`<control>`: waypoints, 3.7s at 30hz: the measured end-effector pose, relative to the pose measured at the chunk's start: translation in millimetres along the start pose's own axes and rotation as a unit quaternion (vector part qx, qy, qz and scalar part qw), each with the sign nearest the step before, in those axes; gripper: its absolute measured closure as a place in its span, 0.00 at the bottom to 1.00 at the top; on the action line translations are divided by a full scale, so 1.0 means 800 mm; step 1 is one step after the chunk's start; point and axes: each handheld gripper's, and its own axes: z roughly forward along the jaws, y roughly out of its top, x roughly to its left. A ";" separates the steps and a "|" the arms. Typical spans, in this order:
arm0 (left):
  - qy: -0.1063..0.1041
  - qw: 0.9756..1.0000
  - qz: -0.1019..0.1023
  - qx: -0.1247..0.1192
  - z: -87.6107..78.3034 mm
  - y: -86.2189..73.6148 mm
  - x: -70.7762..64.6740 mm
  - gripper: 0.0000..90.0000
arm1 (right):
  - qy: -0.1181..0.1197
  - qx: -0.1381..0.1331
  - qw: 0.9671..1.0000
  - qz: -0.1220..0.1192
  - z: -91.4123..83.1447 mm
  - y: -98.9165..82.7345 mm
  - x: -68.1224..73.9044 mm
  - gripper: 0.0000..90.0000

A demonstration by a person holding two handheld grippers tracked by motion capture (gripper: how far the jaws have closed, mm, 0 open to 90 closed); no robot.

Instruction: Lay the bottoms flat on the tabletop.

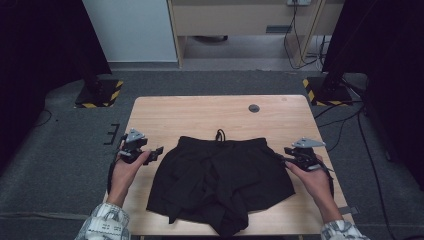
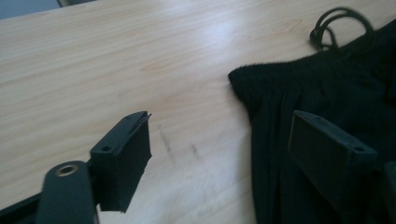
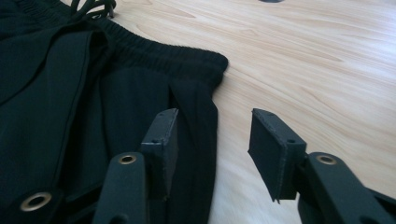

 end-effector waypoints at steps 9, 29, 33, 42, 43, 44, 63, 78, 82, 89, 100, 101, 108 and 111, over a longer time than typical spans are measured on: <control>-0.005 0.998 0.038 0.041 0.047 0.014 -0.018 0.36 | 0.011 0.058 0.998 -0.001 0.069 0.017 0.001 0.57; -0.016 0.994 0.043 0.102 0.108 0.001 -0.039 0.83 | 0.019 0.049 0.998 -0.021 0.081 0.011 0.002 0.97; -0.024 0.996 0.033 0.080 0.099 0.008 -0.043 0.96 | 0.021 0.035 0.999 -0.019 0.073 0.016 0.004 0.98; -0.017 0.997 0.070 0.010 0.049 0.055 -0.063 0.98 | 0.023 -0.024 0.999 -0.033 0.030 0.061 0.010 0.99; -0.016 0.997 0.071 0.006 0.046 0.059 -0.064 0.98 | 0.021 -0.033 0.999 -0.036 0.023 0.070 0.010 0.99; -0.013 0.997 0.073 -0.001 0.041 0.065 -0.065 0.98 | 0.019 -0.039 0.998 -0.038 0.019 0.075 0.010 0.99; -0.001 0.995 0.071 -0.072 0.001 0.148 -0.072 0.98 | -0.019 -0.108 0.993 -0.053 -0.042 0.165 -0.002 0.99; 0.004 0.994 0.074 -0.076 0.001 0.183 -0.063 0.98 | -0.021 -0.133 0.990 -0.043 -0.048 0.199 -0.015 0.99; 0.002 0.995 0.066 -0.074 0.010 0.187 -0.057 0.98 | -0.016 -0.137 0.989 -0.044 -0.044 0.203 -0.015 0.99; 0.001 0.995 0.059 -0.075 0.011 0.199 -0.056 0.98 | -0.019 -0.143 0.988 -0.046 -0.049 0.218 -0.021 0.99; -0.004 0.993 0.069 -0.095 -0.014 0.209 -0.068 0.98 | -0.028 -0.151 0.987 -0.042 -0.065 0.212 -0.027 0.99; -0.004 0.993 0.072 -0.096 -0.018 0.210 -0.071 0.98 | -0.026 -0.155 0.987 -0.043 -0.070 0.212 -0.026 0.99; 0.007 0.993 0.084 -0.085 -0.015 0.225 -0.075 0.98 | -0.037 -0.150 0.987 -0.040 -0.079 0.214 -0.031 0.99; 0.008 0.994 0.081 -0.068 0.003 0.233 -0.069 0.98 | -0.039 -0.140 0.989 -0.028 -0.064 0.214 -0.039 0.99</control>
